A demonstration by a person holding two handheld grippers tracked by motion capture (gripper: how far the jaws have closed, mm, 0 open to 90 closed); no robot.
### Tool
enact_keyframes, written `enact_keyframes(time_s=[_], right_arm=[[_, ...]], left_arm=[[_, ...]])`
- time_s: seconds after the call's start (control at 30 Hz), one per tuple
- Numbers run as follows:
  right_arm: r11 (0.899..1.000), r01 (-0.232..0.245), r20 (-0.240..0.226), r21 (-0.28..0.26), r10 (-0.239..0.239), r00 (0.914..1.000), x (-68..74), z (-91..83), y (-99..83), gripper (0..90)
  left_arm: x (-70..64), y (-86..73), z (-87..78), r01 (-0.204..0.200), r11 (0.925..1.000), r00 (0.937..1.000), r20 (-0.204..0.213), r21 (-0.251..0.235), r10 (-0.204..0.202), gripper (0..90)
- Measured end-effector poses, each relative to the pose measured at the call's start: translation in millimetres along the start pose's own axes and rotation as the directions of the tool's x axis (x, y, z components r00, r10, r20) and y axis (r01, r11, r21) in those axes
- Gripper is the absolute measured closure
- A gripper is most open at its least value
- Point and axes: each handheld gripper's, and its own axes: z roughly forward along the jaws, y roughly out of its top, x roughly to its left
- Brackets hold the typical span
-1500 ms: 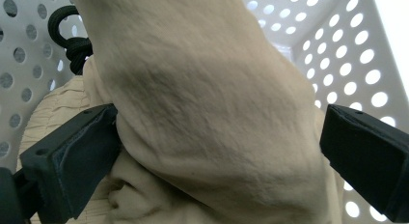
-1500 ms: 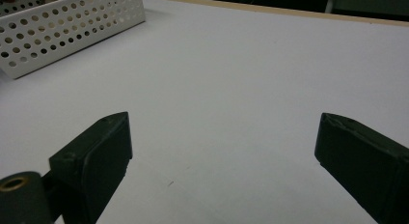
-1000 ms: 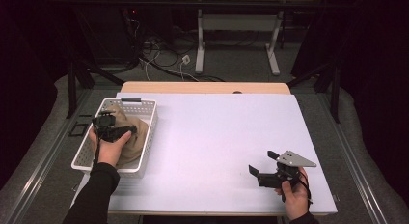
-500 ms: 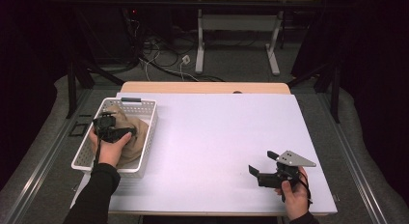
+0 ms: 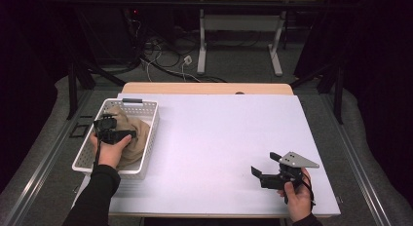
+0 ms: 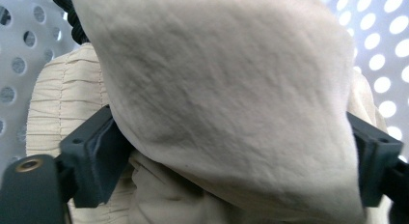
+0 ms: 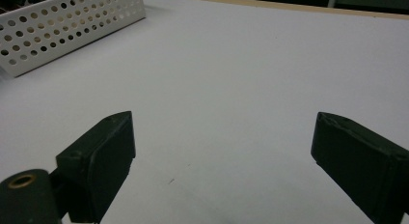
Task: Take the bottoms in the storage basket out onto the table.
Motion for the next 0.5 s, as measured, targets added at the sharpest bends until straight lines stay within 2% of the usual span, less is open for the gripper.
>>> enact_keyframes(time_s=[0.23, 0.27, 0.3, 0.5], right_arm=[[1.0, -0.004, -0.003, 0.003, 0.004, 1.0, 0.4, 0.5, 0.0, 9.1], [1.0, -0.003, -0.002, 0.003, 0.003, 1.0, 0.4, 0.5, 0.0, 9.3], [1.0, -0.004, -0.001, 0.005, 0.004, 1.0, 0.4, 0.4, 0.1, 9.6], [1.0, -0.008, -0.001, 0.007, 0.008, 1.0, 0.7, 0.5, -0.1, 10.3]], left_arm=[[2.1, -0.6, -1.1, -0.011, 0.9999, 0.9998, 0.015, 0.012, 0.011, 23.2], [2.2, -0.4, -1.3, -0.01, 0.9999, 0.9995, 0.03, 0.01, 0.01, 25.4], [1.8, -0.4, -1.2, -0.011, 0.9999, 0.9992, 0.038, 0.014, 0.01, 31.8], [2.0, -0.3, -0.7, -0.018, 0.9996, 0.9989, 0.044, 0.02, 0.017, 38.4]])
